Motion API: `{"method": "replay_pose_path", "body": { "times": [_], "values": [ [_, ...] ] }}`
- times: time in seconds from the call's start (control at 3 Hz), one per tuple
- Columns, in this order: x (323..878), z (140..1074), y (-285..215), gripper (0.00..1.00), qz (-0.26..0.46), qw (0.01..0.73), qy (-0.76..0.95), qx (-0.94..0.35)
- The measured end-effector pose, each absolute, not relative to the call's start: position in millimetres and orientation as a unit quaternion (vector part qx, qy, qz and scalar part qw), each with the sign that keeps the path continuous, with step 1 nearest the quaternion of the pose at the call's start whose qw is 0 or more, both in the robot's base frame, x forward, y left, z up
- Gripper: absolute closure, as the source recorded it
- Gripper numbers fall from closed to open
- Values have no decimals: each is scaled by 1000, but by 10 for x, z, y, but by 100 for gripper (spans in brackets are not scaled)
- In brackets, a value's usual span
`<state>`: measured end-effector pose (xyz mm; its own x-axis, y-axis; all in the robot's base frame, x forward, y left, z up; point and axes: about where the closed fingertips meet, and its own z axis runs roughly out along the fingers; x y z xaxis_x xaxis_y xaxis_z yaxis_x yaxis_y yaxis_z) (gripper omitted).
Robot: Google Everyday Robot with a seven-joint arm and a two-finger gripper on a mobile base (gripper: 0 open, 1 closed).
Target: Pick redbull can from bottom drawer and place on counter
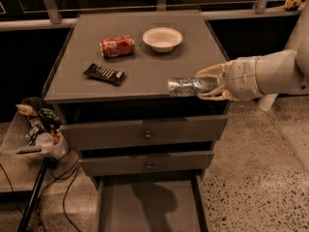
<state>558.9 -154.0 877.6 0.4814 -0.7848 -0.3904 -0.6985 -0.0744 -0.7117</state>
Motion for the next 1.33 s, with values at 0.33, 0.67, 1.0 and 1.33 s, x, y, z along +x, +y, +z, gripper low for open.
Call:
{"method": "replay_pose_path", "body": {
  "times": [0.33,0.67,1.0,1.33],
  "values": [
    [5832,8944,-1377,100,-51,458,490,-740],
    [6238,9118,-1146,100,-28,461,471,-751],
    [6630,9177,-1042,100,9,450,483,-751],
    [6878,9214,-1154,100,26,452,512,-730]
  ]
}}
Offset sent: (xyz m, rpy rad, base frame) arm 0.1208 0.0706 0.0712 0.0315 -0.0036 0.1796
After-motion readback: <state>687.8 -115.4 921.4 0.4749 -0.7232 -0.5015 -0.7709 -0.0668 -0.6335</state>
